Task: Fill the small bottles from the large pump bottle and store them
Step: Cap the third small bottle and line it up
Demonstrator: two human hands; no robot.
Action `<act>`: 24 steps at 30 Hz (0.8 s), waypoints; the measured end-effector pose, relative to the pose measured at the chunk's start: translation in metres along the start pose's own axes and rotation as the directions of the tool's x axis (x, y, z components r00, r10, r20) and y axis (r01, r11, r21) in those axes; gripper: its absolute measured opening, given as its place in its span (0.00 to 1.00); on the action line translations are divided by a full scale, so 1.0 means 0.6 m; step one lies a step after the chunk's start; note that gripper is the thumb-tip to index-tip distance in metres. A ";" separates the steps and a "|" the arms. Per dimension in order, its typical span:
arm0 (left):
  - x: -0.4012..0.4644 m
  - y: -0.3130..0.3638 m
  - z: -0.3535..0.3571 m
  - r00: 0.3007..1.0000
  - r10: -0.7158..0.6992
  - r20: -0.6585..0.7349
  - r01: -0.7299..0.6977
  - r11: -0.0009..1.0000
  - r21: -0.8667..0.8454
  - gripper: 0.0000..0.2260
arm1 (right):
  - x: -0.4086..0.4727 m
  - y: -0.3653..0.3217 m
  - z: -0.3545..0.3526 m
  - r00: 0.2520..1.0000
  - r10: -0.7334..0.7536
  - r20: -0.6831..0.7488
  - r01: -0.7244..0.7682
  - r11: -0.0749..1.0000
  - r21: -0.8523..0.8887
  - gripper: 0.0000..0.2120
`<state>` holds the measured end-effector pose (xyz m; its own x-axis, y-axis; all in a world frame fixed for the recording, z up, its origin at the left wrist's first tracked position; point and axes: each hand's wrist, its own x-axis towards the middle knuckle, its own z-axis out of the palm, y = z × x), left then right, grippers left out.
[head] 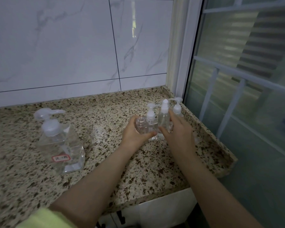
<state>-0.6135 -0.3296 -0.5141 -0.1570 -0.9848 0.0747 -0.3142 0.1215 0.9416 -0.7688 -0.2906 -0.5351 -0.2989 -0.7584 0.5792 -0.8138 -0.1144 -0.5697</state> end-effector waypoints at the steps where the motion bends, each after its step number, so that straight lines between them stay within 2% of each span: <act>1: -0.001 0.002 0.000 1.000 0.004 -0.004 -0.004 1.000 -0.002 0.28 | -0.001 -0.002 0.000 1.000 -0.016 0.002 0.016 1.000 -0.014 0.35; 9: -0.011 0.001 -0.014 0.999 0.054 0.003 -0.054 0.999 -0.003 0.37 | -0.027 -0.009 -0.023 0.995 -0.099 -0.015 0.099 0.995 -0.011 0.39; 14: -0.032 -0.006 -0.044 0.995 0.073 -0.060 -0.071 0.997 0.032 0.30 | -0.052 -0.022 -0.030 0.970 -0.243 -0.016 0.243 0.967 0.081 0.35; 17: -0.058 -0.010 -0.061 0.991 0.070 -0.114 -0.067 0.997 0.027 0.28 | -0.068 -0.045 -0.020 0.952 -0.302 0.053 0.289 0.940 0.180 0.31; 20: -0.080 -0.013 -0.081 0.991 0.084 -0.104 -0.080 0.996 0.045 0.27 | -0.083 -0.078 -0.009 0.956 -0.225 0.186 0.165 0.942 0.292 0.29; 24: -0.117 -0.020 -0.114 0.995 0.086 0.045 -0.088 0.995 0.043 0.20 | -0.094 -0.112 0.005 0.918 -0.180 0.354 0.043 0.931 0.362 0.30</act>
<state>-0.5349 -0.2704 -0.5080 -0.2250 -0.9641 0.1408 -0.3388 0.2129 0.9165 -0.6958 -0.2419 -0.5312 0.0492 -0.9027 0.4275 -0.5906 -0.3715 -0.7163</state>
